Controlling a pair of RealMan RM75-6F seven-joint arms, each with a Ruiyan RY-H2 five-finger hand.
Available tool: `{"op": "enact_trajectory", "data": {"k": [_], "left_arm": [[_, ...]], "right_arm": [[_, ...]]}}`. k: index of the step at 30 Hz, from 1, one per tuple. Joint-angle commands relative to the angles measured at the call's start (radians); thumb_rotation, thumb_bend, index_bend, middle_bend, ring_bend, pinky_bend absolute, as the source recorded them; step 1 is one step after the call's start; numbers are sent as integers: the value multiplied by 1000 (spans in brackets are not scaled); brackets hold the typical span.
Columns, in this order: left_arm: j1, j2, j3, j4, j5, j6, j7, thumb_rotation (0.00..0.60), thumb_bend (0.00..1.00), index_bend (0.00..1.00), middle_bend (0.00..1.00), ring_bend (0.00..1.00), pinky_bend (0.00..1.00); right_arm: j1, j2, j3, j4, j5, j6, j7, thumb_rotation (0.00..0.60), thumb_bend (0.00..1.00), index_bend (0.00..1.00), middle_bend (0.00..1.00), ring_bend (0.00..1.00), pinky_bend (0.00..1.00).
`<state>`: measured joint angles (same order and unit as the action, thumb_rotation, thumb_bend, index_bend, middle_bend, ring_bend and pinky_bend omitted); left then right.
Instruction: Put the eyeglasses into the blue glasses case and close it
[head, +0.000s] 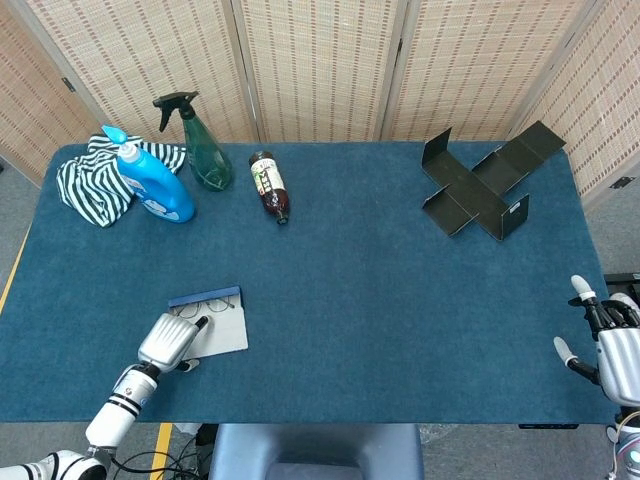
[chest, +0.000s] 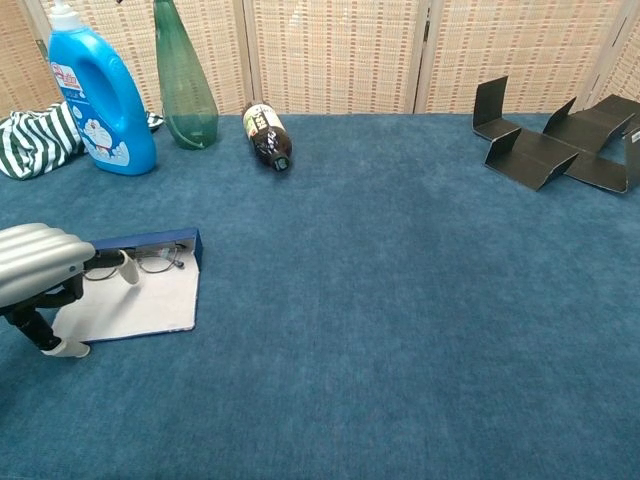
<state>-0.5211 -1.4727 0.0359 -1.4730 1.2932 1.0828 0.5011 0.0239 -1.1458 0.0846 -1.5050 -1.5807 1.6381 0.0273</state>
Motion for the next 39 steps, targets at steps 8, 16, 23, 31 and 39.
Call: {"op": "enact_trajectory", "data": {"k": [8, 16, 23, 31, 39], "left_arm": [[-9, 15, -36, -1, -11, -4, -5, 600, 319, 305, 1000, 986, 1000], [-25, 22, -76, -1, -21, -9, -23, 600, 319, 311, 1000, 985, 1000], [-34, 4, -104, 39, -25, -10, -73, 600, 350, 381, 1000, 986, 1000], [-36, 4, -103, 45, -21, -21, -98, 600, 447, 508, 1000, 986, 1000], [-31, 26, -90, 8, -16, -32, -108, 600, 519, 590, 1000, 986, 1000]], "right_arm": [[-6, 2, 0, -2, 2, 7, 0, 600, 270, 52, 345, 455, 267], [-8, 2, 1, 0, 4, 11, 3, 600, 270, 52, 345, 458, 267], [-9, 0, 2, 5, 8, 8, 8, 600, 270, 51, 346, 459, 267], [-3, -1, 4, 6, 10, -1, 6, 600, 270, 52, 346, 460, 267], [-2, -1, 3, 4, 7, -2, 7, 600, 270, 52, 345, 460, 267]]}}
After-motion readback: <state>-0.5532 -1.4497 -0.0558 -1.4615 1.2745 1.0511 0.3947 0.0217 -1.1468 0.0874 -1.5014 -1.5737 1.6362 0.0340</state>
